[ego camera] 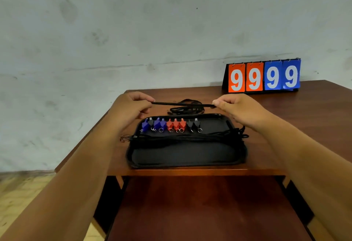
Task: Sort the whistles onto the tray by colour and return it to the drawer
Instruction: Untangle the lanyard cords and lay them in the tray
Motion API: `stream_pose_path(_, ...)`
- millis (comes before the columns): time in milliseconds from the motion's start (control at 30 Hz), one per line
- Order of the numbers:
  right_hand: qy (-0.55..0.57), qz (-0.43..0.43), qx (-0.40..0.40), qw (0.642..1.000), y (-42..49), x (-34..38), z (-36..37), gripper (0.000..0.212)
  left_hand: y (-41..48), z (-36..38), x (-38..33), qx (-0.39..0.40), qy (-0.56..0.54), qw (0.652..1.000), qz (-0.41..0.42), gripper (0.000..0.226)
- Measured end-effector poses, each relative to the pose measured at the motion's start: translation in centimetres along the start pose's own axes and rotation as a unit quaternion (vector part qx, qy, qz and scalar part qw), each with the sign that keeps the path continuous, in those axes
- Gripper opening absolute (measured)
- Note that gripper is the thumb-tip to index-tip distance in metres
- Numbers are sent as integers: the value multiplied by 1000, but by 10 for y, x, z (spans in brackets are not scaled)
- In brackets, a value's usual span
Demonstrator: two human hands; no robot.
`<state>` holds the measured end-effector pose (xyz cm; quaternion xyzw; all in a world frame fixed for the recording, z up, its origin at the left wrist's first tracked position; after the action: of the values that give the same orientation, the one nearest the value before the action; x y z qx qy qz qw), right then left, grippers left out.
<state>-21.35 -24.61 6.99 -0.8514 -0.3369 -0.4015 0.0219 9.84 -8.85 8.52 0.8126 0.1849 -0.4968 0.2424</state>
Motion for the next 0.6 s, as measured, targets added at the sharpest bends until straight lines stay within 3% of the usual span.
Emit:
stream_pose_path(300, -68, -9, 57, 996, 5, -21, 11, 23, -19, -31, 51, -38, 99, 994, -22, 13)
stream_pose_path(600, -160, -9, 106, 981, 3, -36, 25, 21, -30, -40, 67, 30, 137, 989, -39, 14)
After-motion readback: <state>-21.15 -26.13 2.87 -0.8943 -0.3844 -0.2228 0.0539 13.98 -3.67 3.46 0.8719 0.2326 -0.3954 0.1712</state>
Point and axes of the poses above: each hand's wrist, its own y-axis towards the middle knuckle, its own z-axis out of the palm, x = y × z, the point moved 1 cm from there along y, towards the middle knuckle, and after that the axes turned 1 degree about -y, right-handed, at the moved point
